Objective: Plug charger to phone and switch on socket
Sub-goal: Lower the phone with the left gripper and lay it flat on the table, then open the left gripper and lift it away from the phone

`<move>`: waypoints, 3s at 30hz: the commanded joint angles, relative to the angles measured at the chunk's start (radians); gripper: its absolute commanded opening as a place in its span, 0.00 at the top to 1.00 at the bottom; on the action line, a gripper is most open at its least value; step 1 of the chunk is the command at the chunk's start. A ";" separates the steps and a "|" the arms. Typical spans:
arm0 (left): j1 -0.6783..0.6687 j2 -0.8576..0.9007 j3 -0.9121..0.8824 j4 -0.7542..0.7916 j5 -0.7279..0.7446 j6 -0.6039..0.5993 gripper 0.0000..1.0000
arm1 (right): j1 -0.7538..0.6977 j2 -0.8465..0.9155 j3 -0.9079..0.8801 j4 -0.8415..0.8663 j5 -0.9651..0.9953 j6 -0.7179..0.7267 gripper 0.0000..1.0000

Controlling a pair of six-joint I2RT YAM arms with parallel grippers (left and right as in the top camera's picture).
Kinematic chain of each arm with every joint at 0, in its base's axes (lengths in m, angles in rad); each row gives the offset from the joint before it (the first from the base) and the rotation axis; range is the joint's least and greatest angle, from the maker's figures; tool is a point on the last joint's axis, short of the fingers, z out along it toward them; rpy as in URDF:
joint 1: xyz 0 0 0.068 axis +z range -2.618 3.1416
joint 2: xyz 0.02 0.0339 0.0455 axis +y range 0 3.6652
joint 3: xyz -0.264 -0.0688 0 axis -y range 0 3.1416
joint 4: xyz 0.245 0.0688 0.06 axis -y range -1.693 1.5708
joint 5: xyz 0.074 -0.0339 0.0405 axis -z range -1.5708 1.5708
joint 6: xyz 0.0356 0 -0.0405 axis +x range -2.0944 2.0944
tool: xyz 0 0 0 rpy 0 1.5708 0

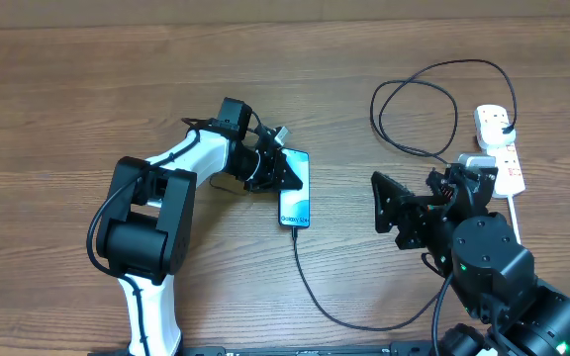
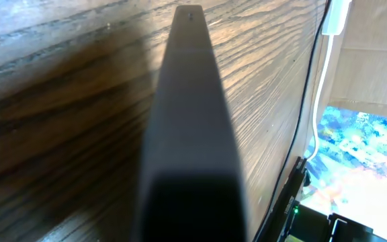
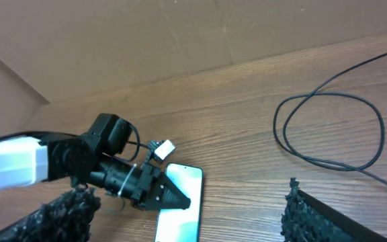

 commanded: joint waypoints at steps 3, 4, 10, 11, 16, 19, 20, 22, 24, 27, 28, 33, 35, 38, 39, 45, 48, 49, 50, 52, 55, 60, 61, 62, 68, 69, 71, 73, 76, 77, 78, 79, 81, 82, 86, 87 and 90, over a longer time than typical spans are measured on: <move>-0.001 0.008 0.023 0.004 -0.036 0.026 0.89 | -0.003 -0.005 0.011 -0.001 -0.002 0.004 0.06; -0.002 0.008 0.022 0.004 -0.037 0.026 0.89 | -0.003 -0.005 0.011 -0.001 -0.001 0.004 0.05; -0.002 0.008 0.021 0.003 -0.053 0.026 0.85 | -0.003 -0.005 0.012 -0.003 -0.002 0.004 0.05; -0.002 0.008 0.021 0.002 -0.061 0.026 0.85 | -0.003 -0.005 0.011 -0.004 -0.002 0.004 0.04; -0.002 0.008 0.021 -0.004 -0.069 0.025 0.79 | -0.003 -0.005 0.011 -0.008 -0.002 0.004 0.04; -0.002 0.008 0.021 -0.005 -0.069 0.025 0.76 | -0.003 -0.005 0.011 -0.008 -0.002 0.004 0.04; -0.002 0.008 0.021 -0.005 -0.069 0.025 0.75 | -0.003 -0.005 0.012 -0.008 -0.002 0.004 0.04; -0.002 0.008 0.021 -0.005 -0.069 0.025 0.72 | -0.003 -0.005 0.012 -0.008 -0.002 0.004 0.03; -0.002 0.008 0.021 -0.005 -0.070 0.025 0.68 | -0.003 -0.005 0.011 -0.008 -0.002 0.004 0.00; -0.002 0.008 0.021 -0.005 -0.070 0.025 0.66 | -0.003 -0.005 0.012 -0.008 -0.002 0.004 0.00; -0.002 0.008 0.021 -0.006 -0.071 0.025 0.64 | -0.003 -0.005 0.011 -0.008 -0.002 0.004 0.00; -0.002 0.008 0.021 -0.012 -0.119 -0.005 0.56 | -0.003 -0.003 0.011 -0.012 -0.002 0.004 0.00; -0.002 0.008 0.021 -0.022 -0.151 -0.026 0.52 | -0.003 -0.002 0.011 -0.015 -0.002 0.004 0.00; -0.002 0.008 0.021 -0.041 -0.196 -0.032 0.49 | -0.003 -0.001 0.011 -0.023 -0.002 0.004 0.00; -0.002 0.008 0.021 -0.050 -0.207 -0.035 0.48 | -0.003 0.000 0.011 -0.026 -0.002 0.004 0.00; -0.002 0.008 0.021 -0.069 -0.240 -0.036 0.44 | -0.003 0.004 0.011 -0.026 -0.002 0.004 0.00; -0.002 0.008 0.021 -0.084 -0.269 -0.054 0.43 | -0.003 0.010 0.011 -0.030 -0.002 0.004 0.00; -0.002 0.008 0.021 -0.089 -0.288 -0.066 0.43 | -0.003 0.012 0.011 -0.032 -0.002 0.004 0.00; -0.002 0.008 0.021 -0.095 -0.305 -0.074 0.43 | -0.003 0.015 0.011 -0.035 -0.002 0.004 0.00; -0.002 0.008 0.021 -0.107 -0.338 -0.092 0.43 | -0.003 0.022 0.011 -0.039 -0.002 0.004 0.00; -0.002 0.008 0.021 -0.116 -0.359 -0.092 0.43 | -0.003 0.035 0.011 -0.042 -0.002 0.004 0.00; -0.002 0.008 0.021 -0.116 -0.363 -0.092 0.39 | -0.003 0.061 0.011 -0.041 -0.022 0.004 0.00; -0.002 0.008 0.021 -0.116 -0.367 -0.092 0.40 | -0.003 0.065 0.011 -0.042 -0.039 0.004 0.00; -0.002 0.008 0.021 -0.116 -0.376 -0.095 0.40 | -0.003 0.071 0.011 -0.042 -0.060 0.004 0.00; -0.002 0.008 0.021 -0.116 -0.381 -0.095 0.39 | -0.003 0.113 0.011 -0.049 -0.099 0.003 0.00; -0.002 0.008 0.021 -0.116 -0.383 -0.095 0.39 | -0.003 0.122 0.011 -0.049 -0.099 0.003 0.00; -0.002 0.008 0.021 -0.116 -0.387 -0.095 0.40 | -0.003 0.144 0.011 -0.049 -0.098 0.003 0.00; -0.002 0.008 0.021 -0.115 -0.388 -0.095 0.40 | -0.003 0.168 0.011 -0.049 -0.098 0.003 0.00; -0.001 0.008 0.021 -0.115 -0.388 -0.095 0.40 | -0.003 0.208 0.011 -0.048 -0.099 0.004 0.00; -0.001 0.008 0.021 -0.116 -0.388 -0.095 0.40 | -0.003 0.220 0.011 -0.048 -0.100 0.004 0.00; -0.001 0.008 0.021 -0.116 -0.388 -0.095 0.40 | -0.003 0.229 0.011 -0.048 -0.105 0.004 0.00; -0.001 0.008 0.021 -0.116 -0.388 -0.095 0.40 | -0.003 0.239 0.011 -0.046 -0.116 0.004 0.00; -0.001 0.008 0.021 -0.115 -0.389 -0.095 0.40 | -0.003 0.256 0.011 -0.037 -0.166 0.004 0.00; -0.001 0.008 0.021 -0.113 -0.398 -0.095 0.40 | -0.003 0.262 0.011 -0.033 -0.201 0.004 0.00; -0.001 0.008 0.021 -0.113 -0.434 -0.095 0.39 | -0.003 0.267 0.012 -0.016 -0.272 0.004 0.00; -0.001 0.008 0.021 -0.113 -0.438 -0.095 0.39 | -0.003 0.267 0.012 -0.014 -0.278 0.004 0.00; -0.001 0.008 0.021 -0.112 -0.440 -0.095 0.38 | -0.003 0.267 0.012 -0.014 -0.278 0.004 0.00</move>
